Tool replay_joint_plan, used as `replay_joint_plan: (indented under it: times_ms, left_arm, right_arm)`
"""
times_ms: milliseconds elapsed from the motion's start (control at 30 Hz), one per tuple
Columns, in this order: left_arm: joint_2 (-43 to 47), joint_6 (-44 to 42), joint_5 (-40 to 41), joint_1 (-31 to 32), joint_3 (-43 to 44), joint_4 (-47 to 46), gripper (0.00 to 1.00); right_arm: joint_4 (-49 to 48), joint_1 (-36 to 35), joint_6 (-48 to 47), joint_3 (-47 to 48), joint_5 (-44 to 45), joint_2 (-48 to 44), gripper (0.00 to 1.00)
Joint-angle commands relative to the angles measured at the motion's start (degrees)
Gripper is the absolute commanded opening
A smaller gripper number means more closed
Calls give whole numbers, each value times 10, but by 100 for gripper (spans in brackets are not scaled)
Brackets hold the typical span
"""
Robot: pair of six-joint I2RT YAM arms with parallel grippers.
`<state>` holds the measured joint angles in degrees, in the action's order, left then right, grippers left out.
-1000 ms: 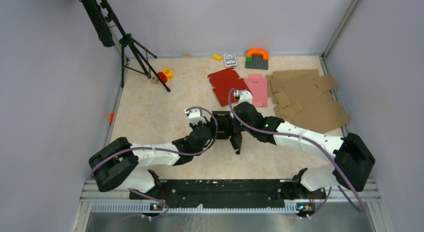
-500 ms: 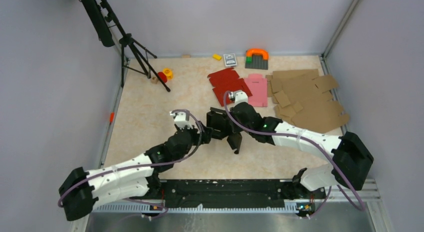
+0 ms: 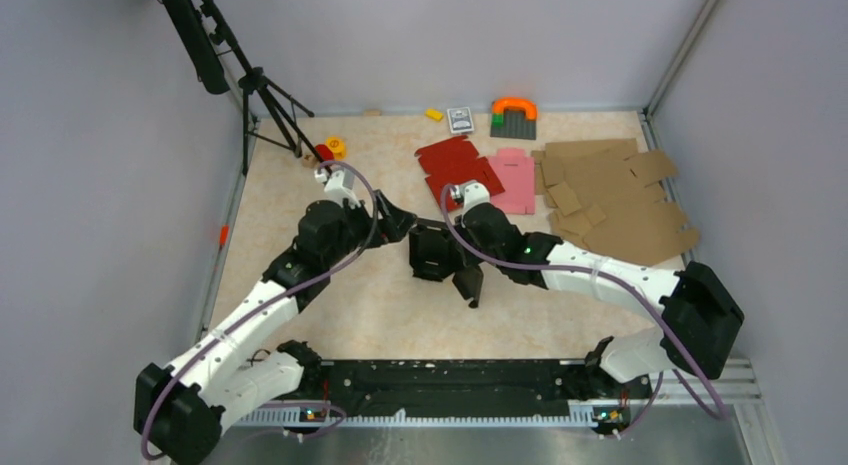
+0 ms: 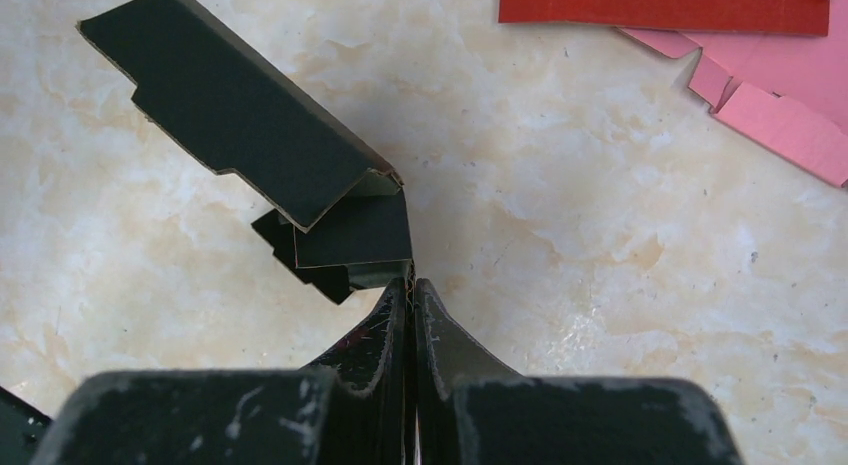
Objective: Fold the paper box
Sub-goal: Fold the paper box at the center of the board.
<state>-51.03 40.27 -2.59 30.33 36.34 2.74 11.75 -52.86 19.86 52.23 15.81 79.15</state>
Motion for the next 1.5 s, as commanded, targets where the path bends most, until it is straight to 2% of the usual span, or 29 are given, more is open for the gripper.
replay_joint_plan:
  times_ms: [0,167,400,633,767,1200,1367,1467]
  left_arm:
    - [-52,-2,-93,-17,58,-1,99]
    - [-111,12,-110,-26,83,7,99]
    - [-144,25,-105,-36,68,-22,99]
    - [-191,36,-148,-54,91,19,98]
    - [-193,37,-160,-56,80,20,90]
    - [-180,63,-184,-55,23,-23,48]
    - [-178,66,-186,-56,14,-41,47]
    - [-174,67,-187,-55,12,-40,53]
  right_arm:
    - [5,-8,-16,24,-8,5,0]
    - [11,-11,-22,30,3,11,0]
    - [10,-20,-28,38,11,19,0]
    - [16,-25,-28,44,19,27,0]
    - [18,-26,-28,46,20,32,0]
    - [21,-30,-17,52,27,39,0]
    - [30,-37,5,73,39,54,0]
    - [33,-47,7,81,54,62,0]
